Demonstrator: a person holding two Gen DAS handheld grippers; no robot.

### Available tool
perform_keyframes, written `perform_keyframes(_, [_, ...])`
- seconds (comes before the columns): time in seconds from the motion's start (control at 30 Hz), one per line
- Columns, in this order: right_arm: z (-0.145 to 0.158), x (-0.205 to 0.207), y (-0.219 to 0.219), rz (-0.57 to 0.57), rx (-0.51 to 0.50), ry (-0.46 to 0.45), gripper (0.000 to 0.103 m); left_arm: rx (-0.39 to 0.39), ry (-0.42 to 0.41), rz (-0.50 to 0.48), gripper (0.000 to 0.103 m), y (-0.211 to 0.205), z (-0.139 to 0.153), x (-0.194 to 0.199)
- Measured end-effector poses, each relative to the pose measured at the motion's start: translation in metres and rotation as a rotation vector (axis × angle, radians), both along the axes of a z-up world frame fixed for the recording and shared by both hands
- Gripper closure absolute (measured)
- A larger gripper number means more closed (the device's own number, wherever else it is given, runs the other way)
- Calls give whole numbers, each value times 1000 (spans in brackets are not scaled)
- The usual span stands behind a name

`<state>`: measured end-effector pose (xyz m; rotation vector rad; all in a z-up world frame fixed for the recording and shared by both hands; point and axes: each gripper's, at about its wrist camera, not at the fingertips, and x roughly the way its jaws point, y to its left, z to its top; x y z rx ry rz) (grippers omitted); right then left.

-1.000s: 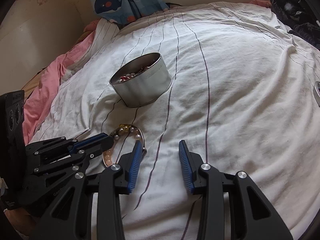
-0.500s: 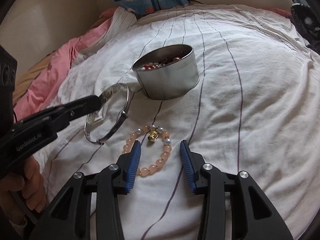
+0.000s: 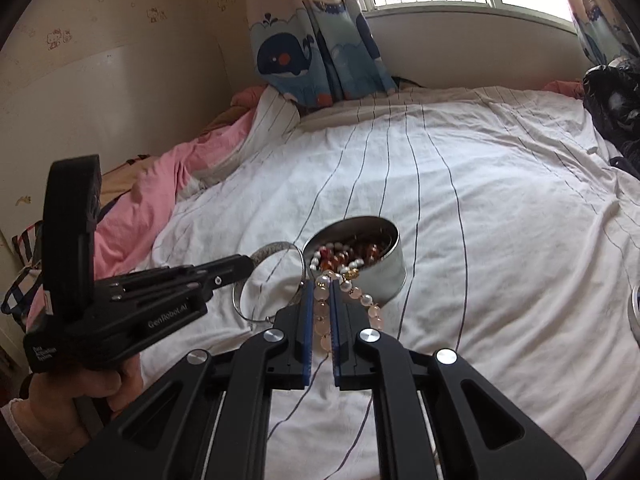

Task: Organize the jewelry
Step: 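Carry both bracelets over the tin and release them inside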

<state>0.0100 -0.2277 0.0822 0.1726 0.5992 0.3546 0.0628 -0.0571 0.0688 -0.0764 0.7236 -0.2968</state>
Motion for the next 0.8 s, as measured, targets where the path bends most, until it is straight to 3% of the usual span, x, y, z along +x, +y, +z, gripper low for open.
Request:
perform_keyframes(0.4, [27, 56, 5, 27, 17, -49, 95, -6, -16, 15, 100, -21, 4, 44])
perform_keyframes(0.5, [8, 86, 5, 39, -1, 38, 94, 22, 44, -11, 99, -35, -10, 68])
perform_keyframes(0.6, [-16, 99, -6, -2, 28, 117, 83, 54, 93, -8, 98, -38, -22, 77])
perform_keyframes(0.8, [-14, 74, -10, -31, -2, 117, 83, 72, 78, 17, 95, -20, -16, 49])
